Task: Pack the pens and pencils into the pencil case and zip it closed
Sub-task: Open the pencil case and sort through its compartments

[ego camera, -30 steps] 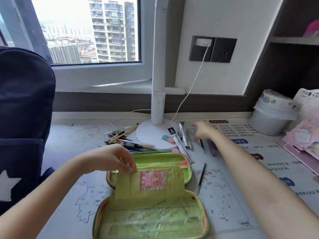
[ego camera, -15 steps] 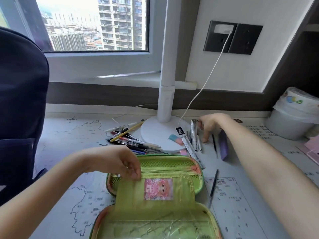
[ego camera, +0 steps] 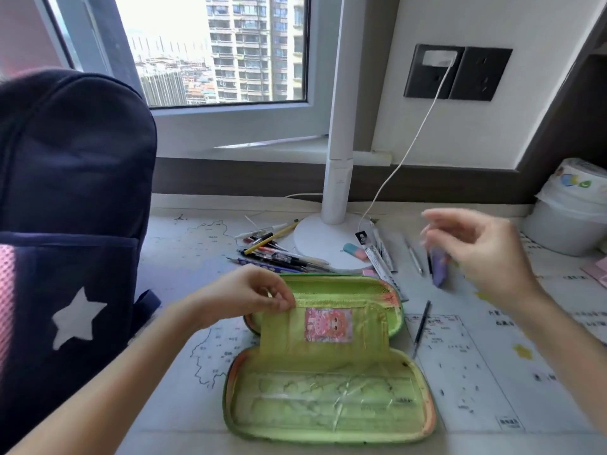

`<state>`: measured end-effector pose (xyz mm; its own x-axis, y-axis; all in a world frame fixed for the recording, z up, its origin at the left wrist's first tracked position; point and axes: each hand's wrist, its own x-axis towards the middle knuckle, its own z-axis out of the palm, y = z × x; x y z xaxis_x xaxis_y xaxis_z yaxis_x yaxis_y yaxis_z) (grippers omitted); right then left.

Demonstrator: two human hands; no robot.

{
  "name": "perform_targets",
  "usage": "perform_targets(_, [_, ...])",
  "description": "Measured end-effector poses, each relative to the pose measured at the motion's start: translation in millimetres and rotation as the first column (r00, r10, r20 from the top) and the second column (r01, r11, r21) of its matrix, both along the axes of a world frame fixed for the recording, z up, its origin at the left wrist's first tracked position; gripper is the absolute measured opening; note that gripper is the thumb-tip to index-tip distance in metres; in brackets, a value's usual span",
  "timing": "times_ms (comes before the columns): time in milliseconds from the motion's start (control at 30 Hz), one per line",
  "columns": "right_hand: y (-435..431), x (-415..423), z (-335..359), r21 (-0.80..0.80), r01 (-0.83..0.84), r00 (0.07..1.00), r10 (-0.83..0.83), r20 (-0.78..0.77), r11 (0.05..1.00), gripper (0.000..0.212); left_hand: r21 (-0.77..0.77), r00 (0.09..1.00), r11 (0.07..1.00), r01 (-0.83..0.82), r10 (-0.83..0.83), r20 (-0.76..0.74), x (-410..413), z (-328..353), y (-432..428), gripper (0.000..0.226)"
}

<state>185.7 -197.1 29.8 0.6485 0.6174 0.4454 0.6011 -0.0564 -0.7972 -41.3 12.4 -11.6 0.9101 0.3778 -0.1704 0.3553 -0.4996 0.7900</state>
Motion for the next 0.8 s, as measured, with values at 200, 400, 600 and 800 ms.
perform_targets(200, [-33.6,-110.3,-65.6,-0.101,-0.212,0.974,0.218,0.053,0.972,0.024,-0.062,0.987,0.99,-0.123,0.129,0.096,-8.2,-4.6,-18.6,0.009])
perform_targets(400, [-28.7,-124.4,-105.1,-0.232,-0.054,0.825,0.174,0.537,0.971,0.014,-0.053,0.957,0.976,-0.212,0.218,0.189,-21.1,-5.6,-31.5,0.011])
perform_targets(600, [-43.5,-120.7,-104.4,-0.297,-0.068,0.875,0.2,0.441,0.952,0.008,-0.094,0.957,0.98,-0.173,0.19,0.221,-37.9,-3.2,-41.5,0.01])
perform_targets(800, [-91.6,-92.6,-101.9,-0.113,0.216,0.955,-0.186,0.229,0.97,0.016,0.037,0.91,0.923,0.383,-0.37,-0.188,-57.8,3.3,-56.9,0.016])
